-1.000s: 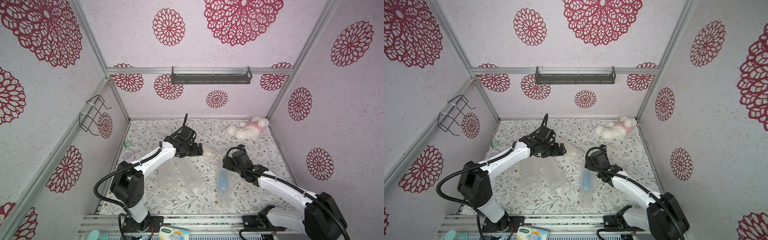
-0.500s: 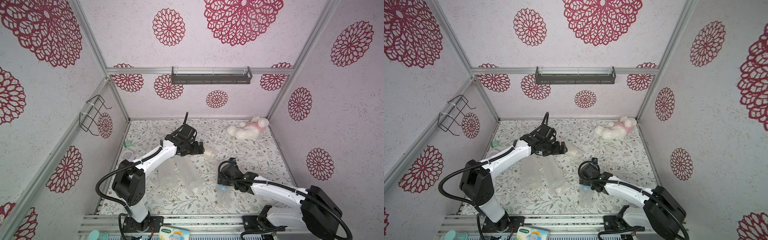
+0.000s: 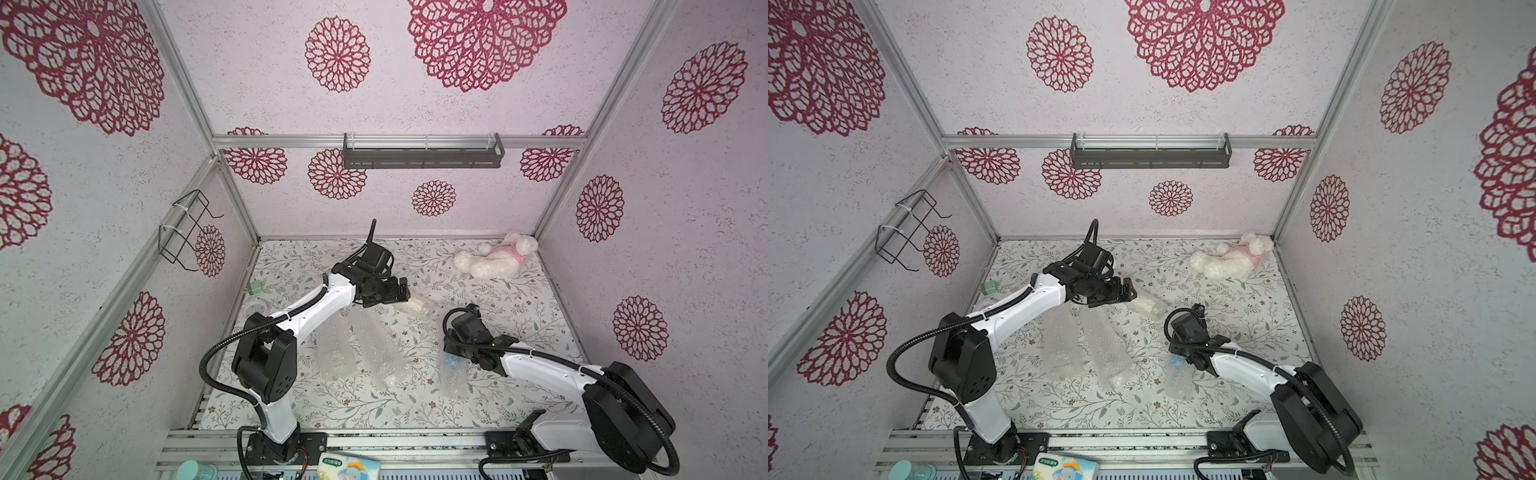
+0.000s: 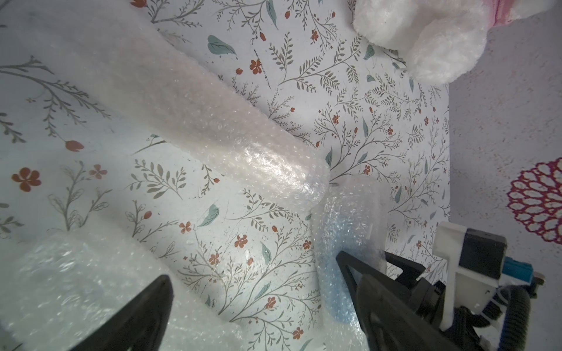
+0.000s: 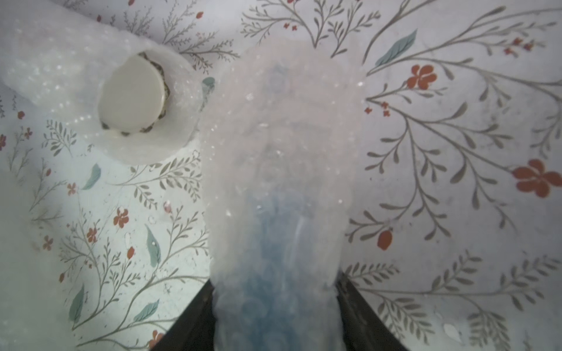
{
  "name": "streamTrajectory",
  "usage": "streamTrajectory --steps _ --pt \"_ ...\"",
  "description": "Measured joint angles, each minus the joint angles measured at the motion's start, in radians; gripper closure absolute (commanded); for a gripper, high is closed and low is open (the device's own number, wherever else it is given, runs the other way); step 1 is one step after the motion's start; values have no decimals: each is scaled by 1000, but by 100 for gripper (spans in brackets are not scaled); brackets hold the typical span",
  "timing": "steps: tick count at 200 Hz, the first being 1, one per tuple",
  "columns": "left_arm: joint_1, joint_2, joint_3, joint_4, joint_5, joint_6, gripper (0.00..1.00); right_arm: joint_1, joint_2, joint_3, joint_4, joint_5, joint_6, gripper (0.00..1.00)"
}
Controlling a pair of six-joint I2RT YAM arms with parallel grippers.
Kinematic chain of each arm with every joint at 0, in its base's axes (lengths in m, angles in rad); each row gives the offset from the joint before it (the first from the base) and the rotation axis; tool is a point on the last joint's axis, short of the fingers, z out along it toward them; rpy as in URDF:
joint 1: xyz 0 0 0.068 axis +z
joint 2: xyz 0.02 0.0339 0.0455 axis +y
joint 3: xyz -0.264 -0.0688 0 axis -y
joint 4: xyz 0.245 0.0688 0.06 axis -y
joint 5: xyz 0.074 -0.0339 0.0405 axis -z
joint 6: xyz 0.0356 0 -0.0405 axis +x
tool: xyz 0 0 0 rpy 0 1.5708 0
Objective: Unwrap the vase from the bubble wrap
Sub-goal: Move the bubble wrap to the center of the board, then unwrap the bubble wrap at the center of the board.
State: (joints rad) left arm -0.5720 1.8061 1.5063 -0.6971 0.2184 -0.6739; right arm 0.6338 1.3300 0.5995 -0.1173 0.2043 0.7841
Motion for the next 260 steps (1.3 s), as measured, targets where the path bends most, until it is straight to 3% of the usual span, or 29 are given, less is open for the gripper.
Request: streamTrajectory --steps 33,80,113,146,174,193,260 --pt "0 50 41 -12 10 5 3 -39 55 54 27 -48 -66 7" --pt "13 66 91 -42 11 41 2 -41 -20 161 -91 -1 -175 4" --pt "26 62 47 16 50 38 6 -74 -117 209 -150 18 -238 12" --pt "21 54 2 57 89 34 11 -143 -195 180 -164 -50 -266 22" --pt "4 39 -38 93 91 38 15 -174 -208 139 -176 -109 -280 41" --pt "-16 39 -41 100 84 50 17 -173 -205 135 -186 -132 -296 48" --pt "-43 39 -41 101 56 74 19 -85 -109 221 -240 -72 -322 50"
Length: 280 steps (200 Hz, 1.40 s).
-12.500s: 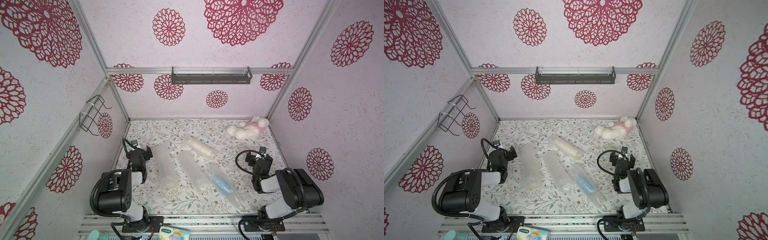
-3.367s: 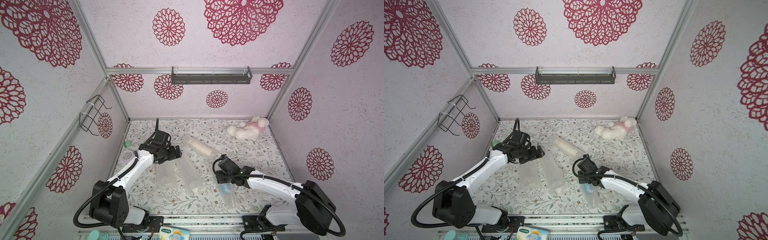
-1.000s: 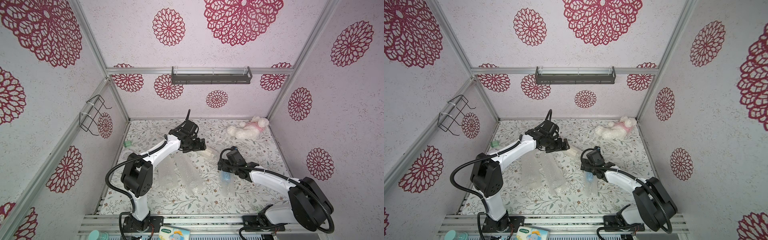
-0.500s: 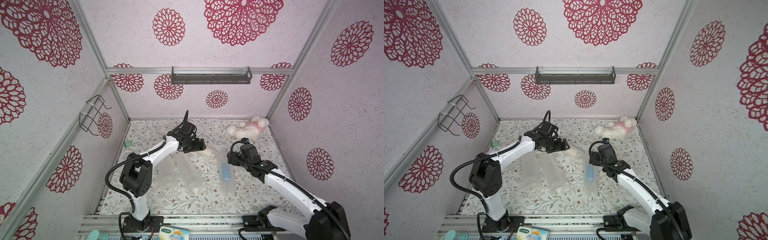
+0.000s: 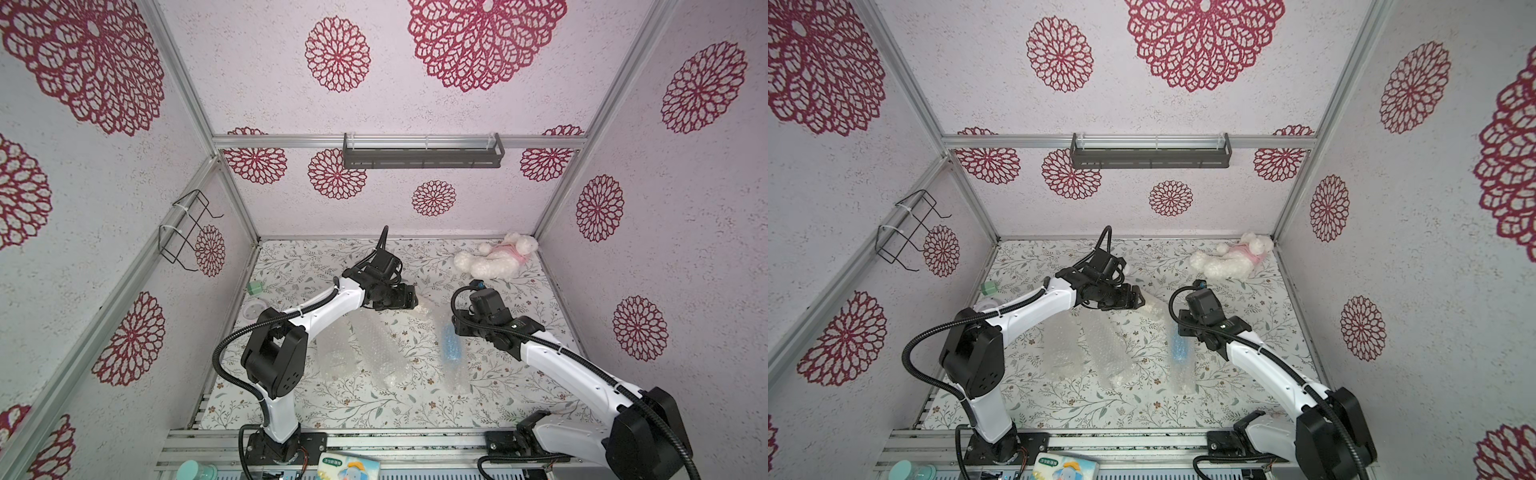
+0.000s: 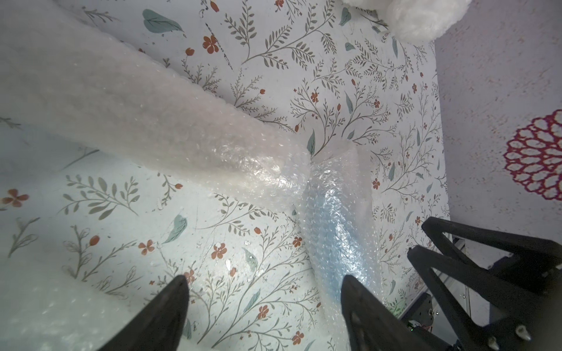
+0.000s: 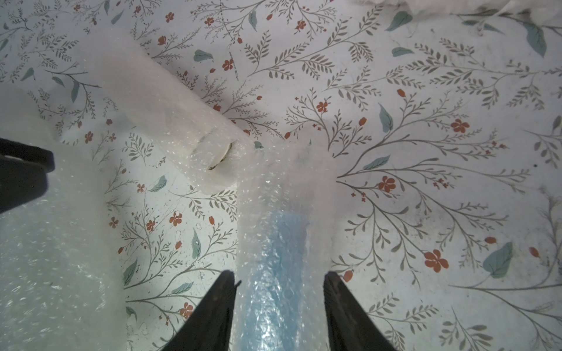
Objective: Unwrap the vase from the bubble wrap
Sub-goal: Unwrap the bubble wrap at the center of the board.
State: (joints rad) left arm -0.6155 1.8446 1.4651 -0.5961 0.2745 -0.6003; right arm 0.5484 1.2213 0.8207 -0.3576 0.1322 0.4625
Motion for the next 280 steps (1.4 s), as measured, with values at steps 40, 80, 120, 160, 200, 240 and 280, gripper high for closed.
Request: streamTrajectory --steps 40,80,120,160,200,240,280 --pt "0 -8 0 0 -10 1 19 50 120 71 -8 54 -11 57" --pt "0 -22 0 -10 -35 8 18 75 219 121 -10 80 -10 66" --pt "0 -23 0 -15 -50 11 16 84 285 145 -13 106 -7 89" --pt "0 -23 0 -23 -59 11 16 84 288 148 -14 119 7 100" --pt "0 -23 0 -24 -61 11 15 77 187 124 -14 127 10 100" --pt "-1 -23 0 -26 -60 10 16 34 79 70 -6 119 21 100" --pt "-6 -23 0 -27 -61 10 16 7 34 14 -8 98 37 100"
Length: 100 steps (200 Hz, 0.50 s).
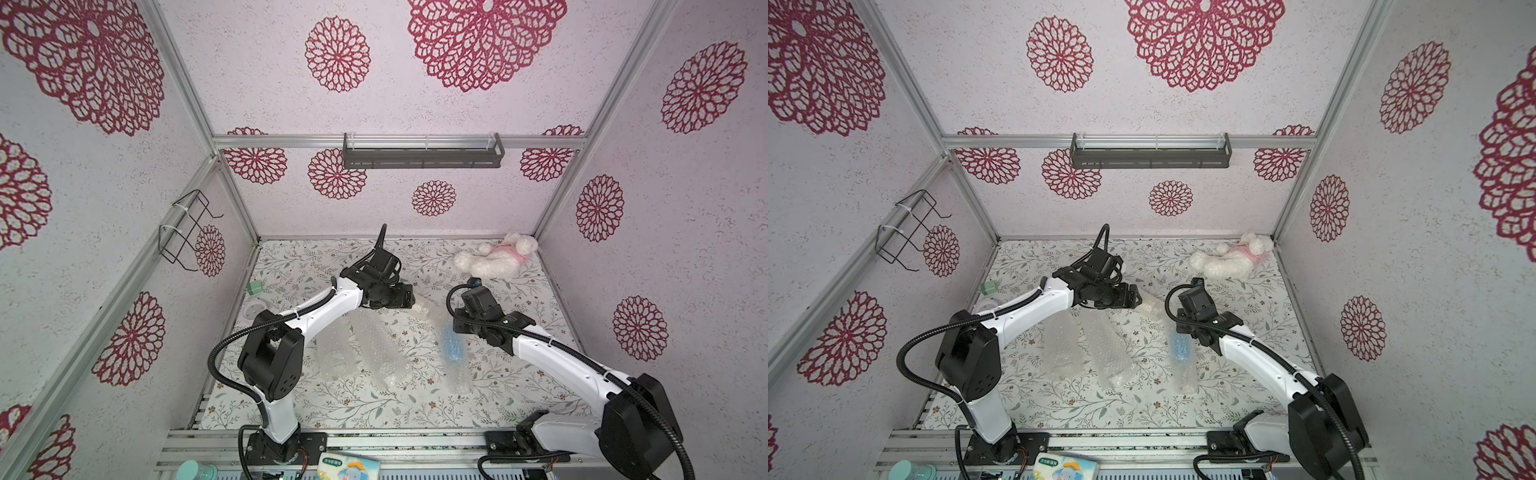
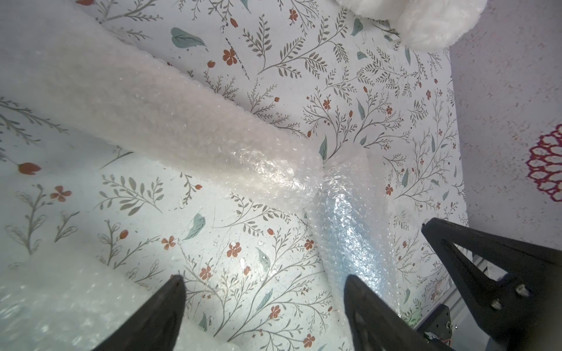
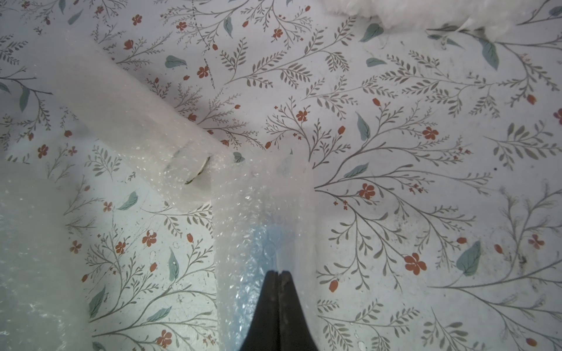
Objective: Unwrap the vase from the bubble wrap
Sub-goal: Unwrap the bubble wrap at the center of the board.
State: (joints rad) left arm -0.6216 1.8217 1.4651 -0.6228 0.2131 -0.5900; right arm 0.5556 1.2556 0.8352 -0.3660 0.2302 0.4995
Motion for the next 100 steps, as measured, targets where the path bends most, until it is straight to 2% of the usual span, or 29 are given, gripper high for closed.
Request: streamTrajectory --steps 40,100 --pt "-11 0 0 0 0 0 16 -24 -58 -55 11 -21 21 100" --pt "-32 0 0 -1 -1 4 16 -70 -150 -224 56 -60 80 100"
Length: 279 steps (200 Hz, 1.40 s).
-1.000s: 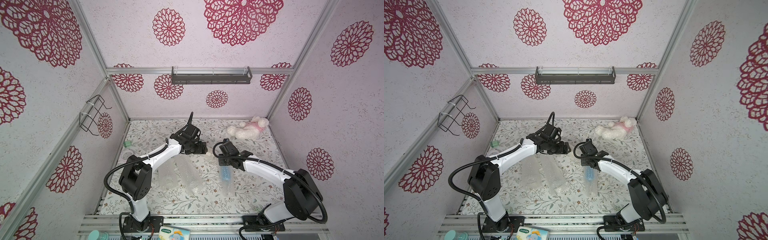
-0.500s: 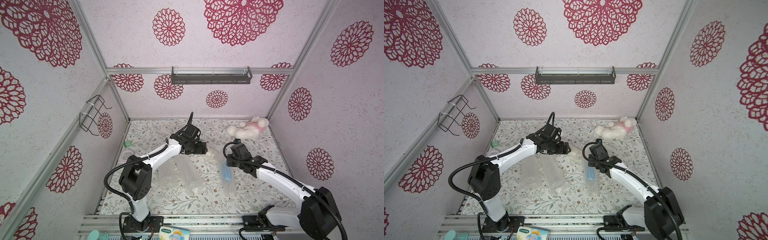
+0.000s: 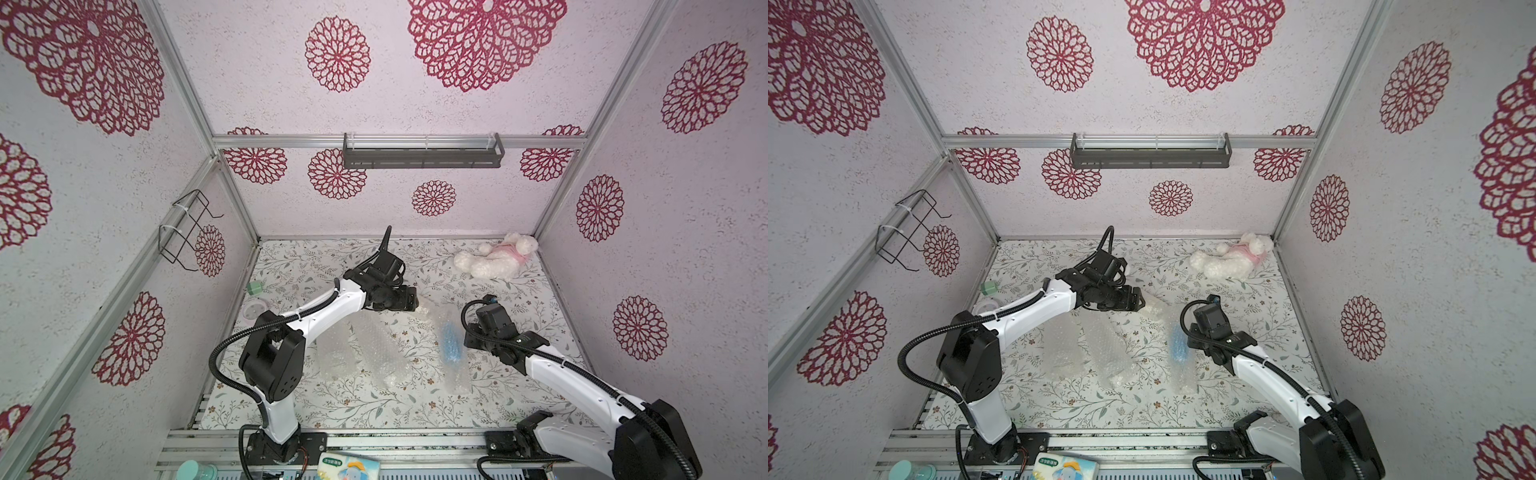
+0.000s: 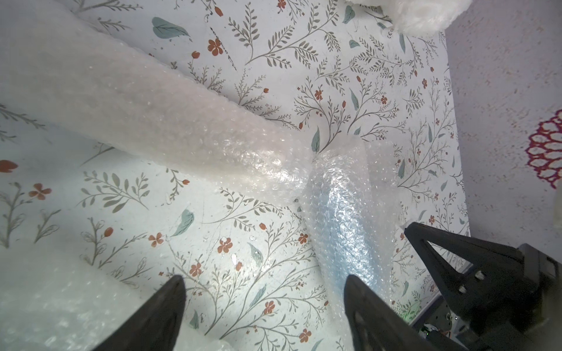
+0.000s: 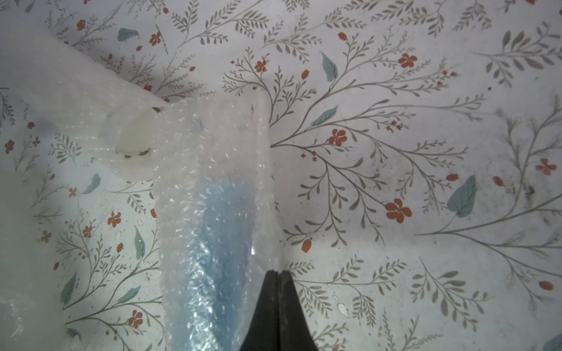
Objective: Unwrap the vase from the bubble wrap
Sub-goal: Unwrap the bubble wrap at the center of the board.
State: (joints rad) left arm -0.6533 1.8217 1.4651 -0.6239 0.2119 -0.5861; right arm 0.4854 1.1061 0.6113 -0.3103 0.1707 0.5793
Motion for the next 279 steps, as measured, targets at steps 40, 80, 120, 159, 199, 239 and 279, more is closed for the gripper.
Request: streamTrajectory --steps 40,80,120,159,199,239,279 --pt "-24 0 1 3 5 0 16 -25 -107 -119 82 -49 52 100" --pt "-55 32 80 -6 3 -13 16 -36 -160 -203 180 -100 92 100" --pt "-115 156 253 -9 7 -20 21 -38 -240 -271 253 -131 106 98" --pt "-129 309 353 -34 23 -30 22 -46 -295 -327 306 -158 132 95" --pt "-130 362 389 -67 19 -23 21 -50 -309 -376 329 -180 166 91" --pt "-123 360 377 -70 24 -16 20 -69 -259 -377 406 -229 162 89" --pt "-76 309 270 -53 56 -29 20 -117 -171 -376 528 -299 135 86"
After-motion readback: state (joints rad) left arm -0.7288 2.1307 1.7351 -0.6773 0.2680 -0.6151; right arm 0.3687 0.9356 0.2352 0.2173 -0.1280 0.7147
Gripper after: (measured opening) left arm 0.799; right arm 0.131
